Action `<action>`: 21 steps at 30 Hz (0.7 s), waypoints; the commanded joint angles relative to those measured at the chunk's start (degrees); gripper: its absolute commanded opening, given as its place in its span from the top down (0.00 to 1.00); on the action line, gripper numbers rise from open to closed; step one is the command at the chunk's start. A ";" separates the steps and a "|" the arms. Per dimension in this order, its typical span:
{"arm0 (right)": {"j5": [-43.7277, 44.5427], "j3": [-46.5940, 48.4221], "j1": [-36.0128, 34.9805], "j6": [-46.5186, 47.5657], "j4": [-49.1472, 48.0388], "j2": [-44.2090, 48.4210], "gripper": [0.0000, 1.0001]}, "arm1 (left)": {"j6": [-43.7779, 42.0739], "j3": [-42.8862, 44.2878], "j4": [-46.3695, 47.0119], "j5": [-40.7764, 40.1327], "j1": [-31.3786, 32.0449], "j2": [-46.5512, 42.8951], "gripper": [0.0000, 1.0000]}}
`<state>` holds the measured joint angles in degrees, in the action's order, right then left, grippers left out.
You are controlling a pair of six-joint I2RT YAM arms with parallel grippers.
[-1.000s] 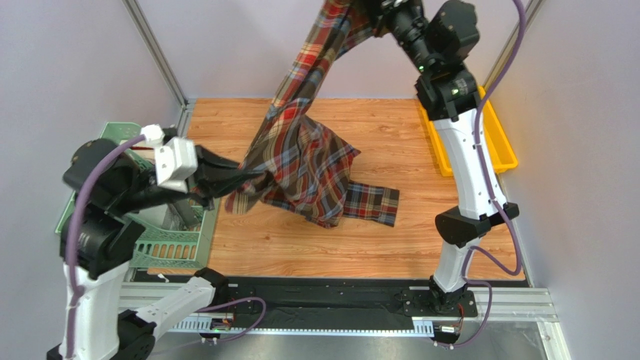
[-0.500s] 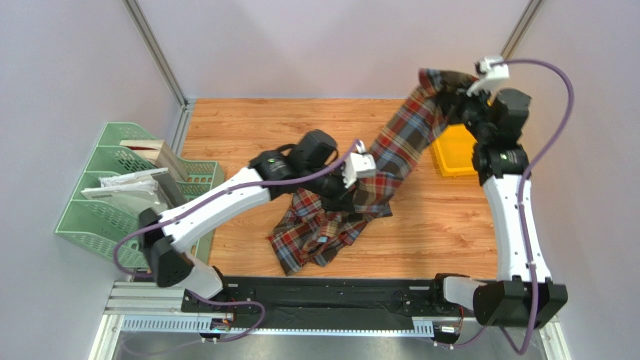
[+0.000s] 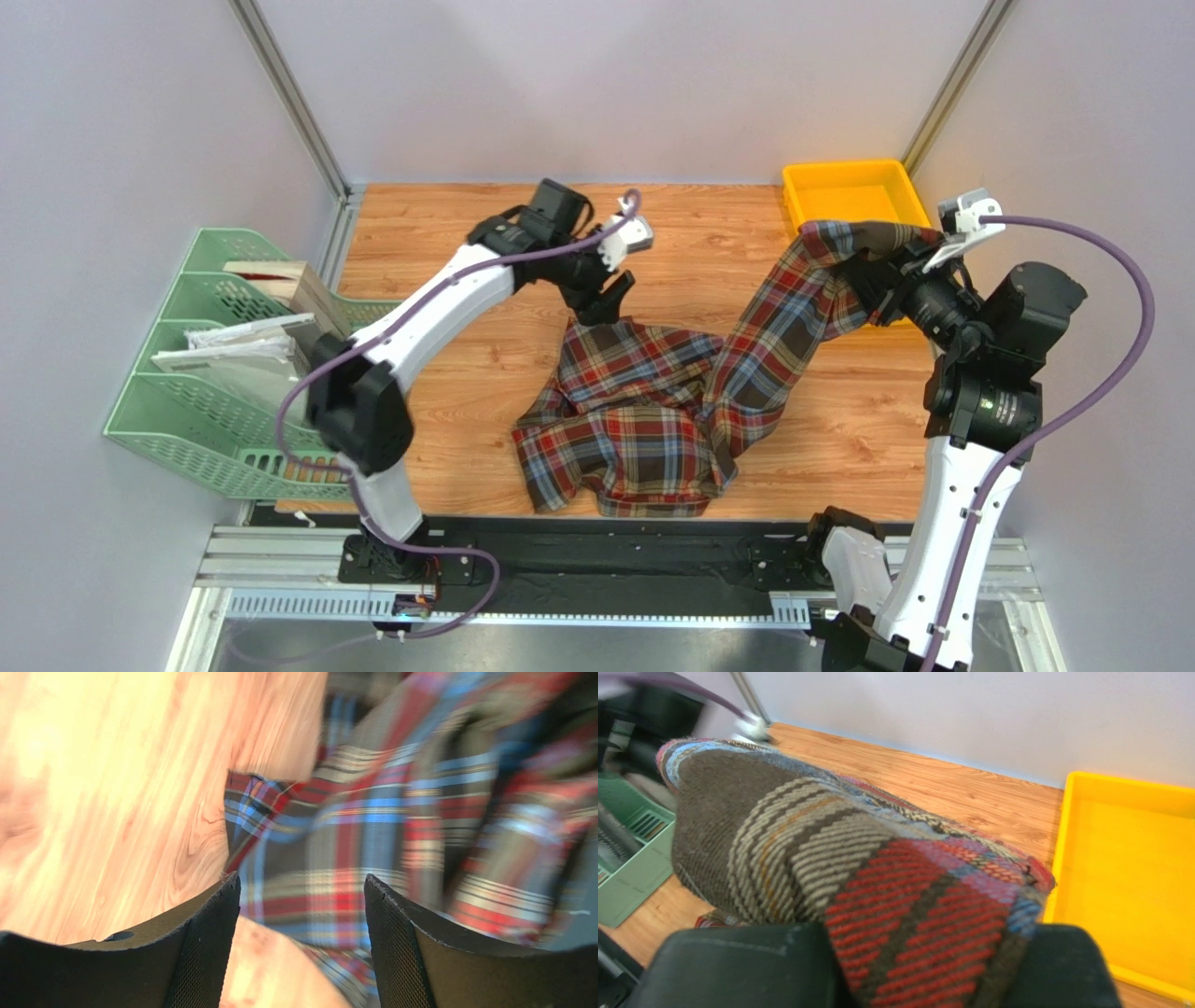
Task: Fold and stack the long sleeve shirts
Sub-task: Flatten the shirt out
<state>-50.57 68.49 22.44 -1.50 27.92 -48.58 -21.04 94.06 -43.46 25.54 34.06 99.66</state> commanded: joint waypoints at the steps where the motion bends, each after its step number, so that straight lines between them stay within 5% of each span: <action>1: -4.98 3.84 0.33 0.71 1.52 -0.82 1.00 | -7.00 4.81 -4.44 -9.18 1.71 13.09 0.28; 4: -5.86 4.81 0.33 -0.08 1.08 -1.78 1.00 | -7.53 7.45 -4.52 -9.72 1.80 18.02 0.28; 6: -5.95 4.90 0.41 -0.78 -0.49 -3.01 1.00 | -8.14 8.76 -7.05 -10.24 1.80 20.82 0.37; 7: -5.16 4.73 0.24 -1.14 -1.37 -3.54 1.00 | -9.62 8.86 -8.73 -10.07 1.80 21.36 0.47; 8: -4.29 4.55 0.24 -2.18 -3.12 -4.06 1.00 | -10.25 8.68 -10.48 -9.98 1.53 21.37 0.76; 10: -2.09 4.55 0.15 -3.15 -4.97 -6.78 1.00 | -9.99 3.35 -12.26 -7.88 0.31 16.73 1.00; 14: 3.45 7.34 -3.96 -3.95 -7.35 -15.38 1.00 | -6.92 -10.10 -13.31 0.11 -5.58 -1.44 1.00; 18: 11.09 12.27 -17.99 -7.80 -10.60 -27.33 1.00 | -3.41 -22.58 -16.28 2.14 -3.57 -22.18 1.00; 21: 13.91 19.30 -22.17 -16.99 -9.12 -39.63 0.81 | 0.72 -25.06 -19.98 1.88 0.73 -24.42 1.00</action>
<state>-42.87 80.09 6.33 -7.81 21.67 -78.08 -25.58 72.69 -57.23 23.22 29.61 78.52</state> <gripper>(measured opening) 0.064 0.007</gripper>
